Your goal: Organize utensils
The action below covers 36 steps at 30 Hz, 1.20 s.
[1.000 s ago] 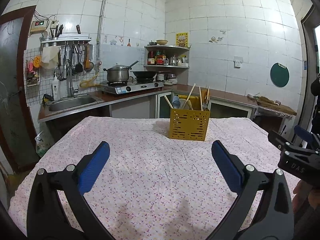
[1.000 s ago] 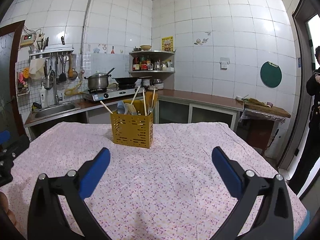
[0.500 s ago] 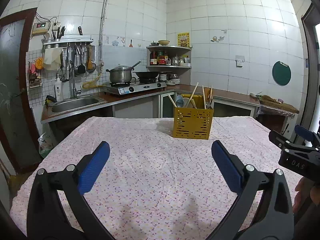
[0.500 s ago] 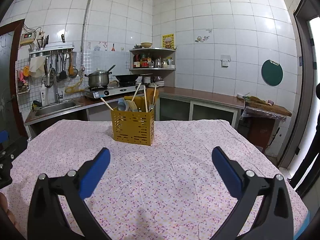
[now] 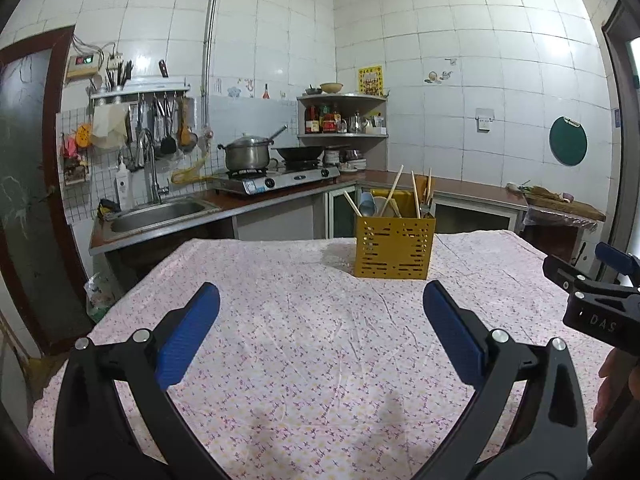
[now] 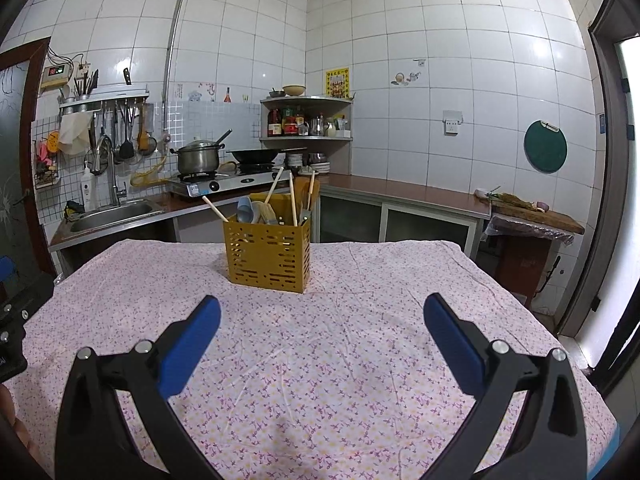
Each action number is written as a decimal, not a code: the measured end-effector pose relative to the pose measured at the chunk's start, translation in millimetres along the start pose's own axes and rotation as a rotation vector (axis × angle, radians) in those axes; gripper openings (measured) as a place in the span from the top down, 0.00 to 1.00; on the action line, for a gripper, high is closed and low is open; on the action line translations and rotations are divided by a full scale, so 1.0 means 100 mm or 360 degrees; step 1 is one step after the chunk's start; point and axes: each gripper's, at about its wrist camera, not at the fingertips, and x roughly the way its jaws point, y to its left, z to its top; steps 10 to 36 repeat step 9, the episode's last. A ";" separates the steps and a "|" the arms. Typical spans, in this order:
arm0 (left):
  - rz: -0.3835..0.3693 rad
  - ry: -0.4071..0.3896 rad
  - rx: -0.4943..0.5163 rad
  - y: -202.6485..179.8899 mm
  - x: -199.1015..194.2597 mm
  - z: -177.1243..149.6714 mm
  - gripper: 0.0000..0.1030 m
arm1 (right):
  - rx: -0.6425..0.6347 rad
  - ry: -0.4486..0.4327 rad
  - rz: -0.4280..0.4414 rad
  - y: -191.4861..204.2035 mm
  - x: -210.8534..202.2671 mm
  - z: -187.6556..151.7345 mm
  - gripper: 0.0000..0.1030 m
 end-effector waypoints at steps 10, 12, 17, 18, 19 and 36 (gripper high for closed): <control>-0.0014 0.0007 -0.0019 0.01 -0.03 0.01 0.04 | -0.0004 -0.0010 -0.0008 0.02 -0.01 0.00 0.04; -0.0014 0.0007 -0.0019 0.01 -0.03 0.01 0.04 | -0.0004 -0.0010 -0.0008 0.02 -0.01 0.00 0.04; -0.0014 0.0007 -0.0019 0.01 -0.03 0.01 0.04 | -0.0004 -0.0010 -0.0008 0.02 -0.01 0.00 0.04; -0.0014 0.0007 -0.0019 0.01 -0.03 0.01 0.04 | -0.0004 -0.0010 -0.0008 0.02 -0.01 0.00 0.04; -0.0014 0.0007 -0.0019 0.01 -0.03 0.01 0.04 | -0.0004 -0.0010 -0.0008 0.02 -0.01 0.00 0.04; -0.0014 0.0007 -0.0019 0.01 -0.03 0.01 0.04 | -0.0004 -0.0010 -0.0008 0.02 -0.01 0.00 0.04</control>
